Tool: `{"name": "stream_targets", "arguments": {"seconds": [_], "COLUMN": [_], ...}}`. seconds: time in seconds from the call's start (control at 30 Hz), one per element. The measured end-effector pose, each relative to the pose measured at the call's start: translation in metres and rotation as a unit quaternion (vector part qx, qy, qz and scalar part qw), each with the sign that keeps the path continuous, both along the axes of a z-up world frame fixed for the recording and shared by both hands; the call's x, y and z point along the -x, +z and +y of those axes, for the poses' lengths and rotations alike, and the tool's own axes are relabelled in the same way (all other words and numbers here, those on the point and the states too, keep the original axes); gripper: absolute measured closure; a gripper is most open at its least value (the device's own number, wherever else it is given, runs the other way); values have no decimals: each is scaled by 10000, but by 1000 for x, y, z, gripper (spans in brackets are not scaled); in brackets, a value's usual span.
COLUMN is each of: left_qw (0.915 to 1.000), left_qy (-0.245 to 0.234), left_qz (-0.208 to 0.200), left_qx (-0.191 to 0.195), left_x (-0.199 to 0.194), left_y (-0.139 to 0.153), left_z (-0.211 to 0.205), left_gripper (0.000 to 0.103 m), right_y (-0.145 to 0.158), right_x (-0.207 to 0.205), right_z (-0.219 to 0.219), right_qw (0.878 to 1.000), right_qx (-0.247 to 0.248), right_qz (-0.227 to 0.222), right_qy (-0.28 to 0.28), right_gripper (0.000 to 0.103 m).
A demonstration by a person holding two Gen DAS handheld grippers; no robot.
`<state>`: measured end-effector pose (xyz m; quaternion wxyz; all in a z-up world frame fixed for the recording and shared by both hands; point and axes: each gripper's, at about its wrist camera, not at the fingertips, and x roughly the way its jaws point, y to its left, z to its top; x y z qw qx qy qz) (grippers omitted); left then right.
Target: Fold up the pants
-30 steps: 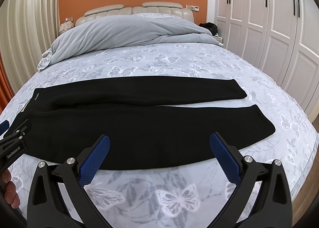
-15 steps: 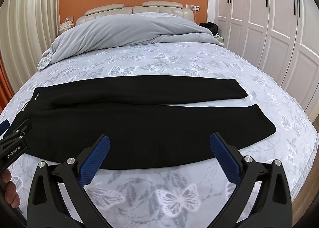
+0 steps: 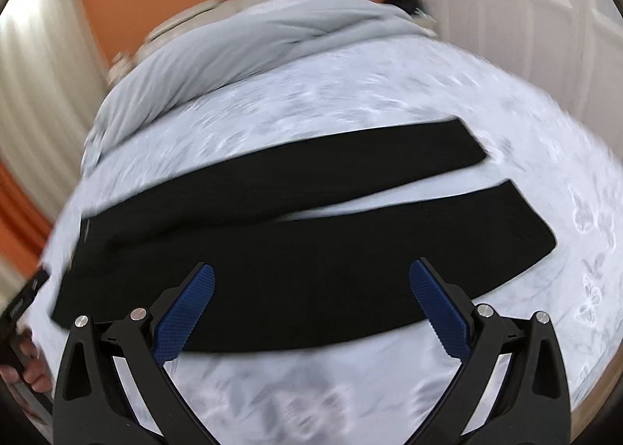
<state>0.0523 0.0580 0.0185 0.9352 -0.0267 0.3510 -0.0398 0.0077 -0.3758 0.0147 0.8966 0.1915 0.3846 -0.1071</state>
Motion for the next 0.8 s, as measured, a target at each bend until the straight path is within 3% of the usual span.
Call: {"name": "stream_targets", "arguments": {"seconds": [0.1,0.17,0.3,0.4,0.5,0.6,0.67,0.7,0.73,0.77,0.8], "left_qw": [9992,9979,9923,9862,9785,9620,9604,9648,9692,9700,9697], "left_qy": [339,524,736,1112,1127,1417,1647,1670,1570,1558,1587], "left_qz": [168,385,955,1158,1724,2280,2114,1868,1739,1746,1807], "left_qx": [111,-61,-289,-410,-66,494,764,801,761,660,433], "left_x": [-54,-101,-194,-251,-297,-331,-337,-338,-340,-342,-344], "left_y": [8,2,-25,-51,-85,-120,-125,-122,-120,-120,-120], "left_z": [45,74,127,160,183,203,206,204,199,195,190], "left_gripper": [12,12,12,11,12,12,11,12,30,41,76], "right_y": [-6,-20,-55,-78,-103,-119,-117,-117,-118,-117,-113], "right_x": [-29,-59,-122,-157,-188,-208,-214,-217,-221,-222,-221], "right_z": [-68,-110,-169,-194,-207,-213,-207,-203,-196,-192,-189], "right_qw": [9990,9981,9959,9964,9953,9941,9951,9956,9947,9938,9942], "right_qx": [-91,-19,414,213,70,166,360,347,440,561,548], "right_qz": [111,352,684,782,957,1034,912,873,922,951,904], "right_qy": [-414,-499,-411,-250,-125,-289,-153,-35,129,151,182], "right_gripper": [5,5,5,5,5,5,5,27,60,66,96]}}
